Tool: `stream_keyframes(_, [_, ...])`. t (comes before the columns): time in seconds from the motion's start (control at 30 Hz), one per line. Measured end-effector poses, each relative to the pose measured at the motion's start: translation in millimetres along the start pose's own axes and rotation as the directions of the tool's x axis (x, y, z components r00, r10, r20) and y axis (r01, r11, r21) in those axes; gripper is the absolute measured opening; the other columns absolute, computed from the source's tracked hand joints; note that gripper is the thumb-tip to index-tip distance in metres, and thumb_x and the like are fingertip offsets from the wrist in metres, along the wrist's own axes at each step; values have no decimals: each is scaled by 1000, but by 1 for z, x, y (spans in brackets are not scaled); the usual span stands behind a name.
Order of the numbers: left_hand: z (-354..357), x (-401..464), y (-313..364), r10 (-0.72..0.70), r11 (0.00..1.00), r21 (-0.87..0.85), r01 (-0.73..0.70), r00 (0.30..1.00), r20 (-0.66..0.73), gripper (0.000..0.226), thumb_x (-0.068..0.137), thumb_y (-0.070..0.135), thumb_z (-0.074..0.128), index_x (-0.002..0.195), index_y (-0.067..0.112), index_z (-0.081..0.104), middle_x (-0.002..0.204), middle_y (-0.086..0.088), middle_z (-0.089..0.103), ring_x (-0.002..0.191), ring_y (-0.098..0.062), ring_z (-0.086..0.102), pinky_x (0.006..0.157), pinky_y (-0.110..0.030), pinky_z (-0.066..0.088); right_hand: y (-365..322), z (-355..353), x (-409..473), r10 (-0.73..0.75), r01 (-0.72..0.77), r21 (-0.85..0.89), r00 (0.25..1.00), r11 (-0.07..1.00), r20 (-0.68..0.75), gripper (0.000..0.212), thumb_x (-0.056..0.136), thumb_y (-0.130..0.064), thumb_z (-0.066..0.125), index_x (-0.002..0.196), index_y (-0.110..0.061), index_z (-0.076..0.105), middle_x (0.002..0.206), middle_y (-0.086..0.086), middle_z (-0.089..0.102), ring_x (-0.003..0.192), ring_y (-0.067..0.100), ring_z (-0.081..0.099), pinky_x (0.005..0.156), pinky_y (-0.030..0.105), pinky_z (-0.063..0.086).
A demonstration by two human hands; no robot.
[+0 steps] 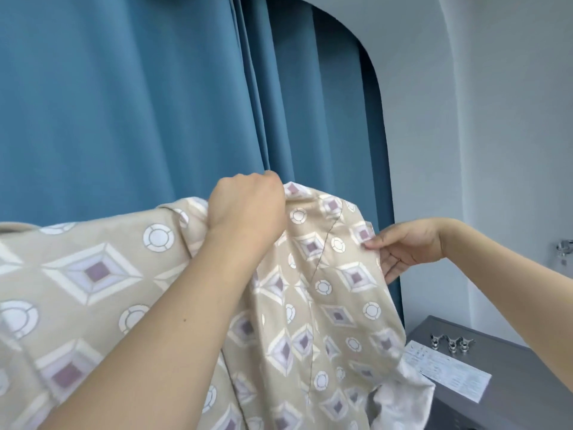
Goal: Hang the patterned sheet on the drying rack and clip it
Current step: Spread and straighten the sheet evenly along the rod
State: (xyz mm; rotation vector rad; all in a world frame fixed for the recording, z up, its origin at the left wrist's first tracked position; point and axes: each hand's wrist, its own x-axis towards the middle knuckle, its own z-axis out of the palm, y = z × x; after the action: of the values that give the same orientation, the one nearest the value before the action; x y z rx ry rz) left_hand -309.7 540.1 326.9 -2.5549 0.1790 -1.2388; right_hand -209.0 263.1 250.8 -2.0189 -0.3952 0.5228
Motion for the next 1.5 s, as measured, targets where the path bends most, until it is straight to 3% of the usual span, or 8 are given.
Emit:
stream_keyframes(0.27, [4,0,3,-78,997,-8,78,997,9,16,92,32,44,88,16,44,65,2,41,58,-22,41,49,-28,21,-32,0,-18,-237,401,428,891,810,-387,30,92,-22,49,100,-3,71,93,11,73,80,23,71,72,33,59])
stream_keyframes(0.47, [-1,-12,18,-78,992,-103,69,994,-81,43,97,48,28,108,16,54,110,-6,55,104,-30,51,81,-41,34,-77,-20,-6,-33,444,411,709,796,-704,18,91,-27,51,81,-14,58,75,3,63,62,21,62,61,28,52])
stream_keyframes(0.63, [4,-16,-6,-102,984,-168,53,950,-297,8,90,16,52,84,17,47,90,-3,49,86,-28,45,71,-35,27,-70,-43,4,-44,-137,-134,520,981,-853,18,94,-25,46,89,-10,54,88,6,57,76,27,53,67,31,43])
stream_keyframes(0.73, [7,-16,-2,15,934,-308,-180,883,-468,11,90,16,51,79,15,51,82,-3,50,75,-26,44,67,-37,36,-55,-44,17,-78,-596,-507,598,622,-798,21,89,-28,45,92,-14,61,93,-1,64,81,23,60,72,32,46])
stream_keyframes(0.87, [13,-29,3,206,929,-205,-309,889,-408,5,88,19,49,86,17,54,87,1,53,77,-25,48,70,-37,36,-72,-13,14,27,-750,-577,617,322,-787,25,85,-18,43,98,-19,64,100,0,63,97,29,62,86,40,50])
stream_keyframes(1.07, [10,-52,-40,-239,971,-99,219,906,-348,14,83,26,46,85,13,52,77,-7,55,71,-31,49,68,-41,34,-118,38,1,-466,-48,-652,661,756,-589,57,96,-60,29,101,-14,62,100,1,66,92,23,61,87,38,48])
stream_keyframes(1.27, [12,-59,-47,-205,970,-205,128,886,-416,13,85,11,59,79,17,49,76,-1,50,70,-28,47,70,-38,31,-119,94,22,-562,209,-585,642,783,-522,83,88,-77,14,81,-7,58,85,6,66,82,24,61,85,36,47])
stream_keyframes(1.5, [11,-70,-24,104,901,-365,-235,933,-345,14,89,27,47,80,21,57,83,5,54,82,-24,49,77,-39,35,-99,96,39,-547,463,-330,486,823,-682,51,101,-47,31,59,-19,27,49,-10,34,53,15,36,61,34,33])
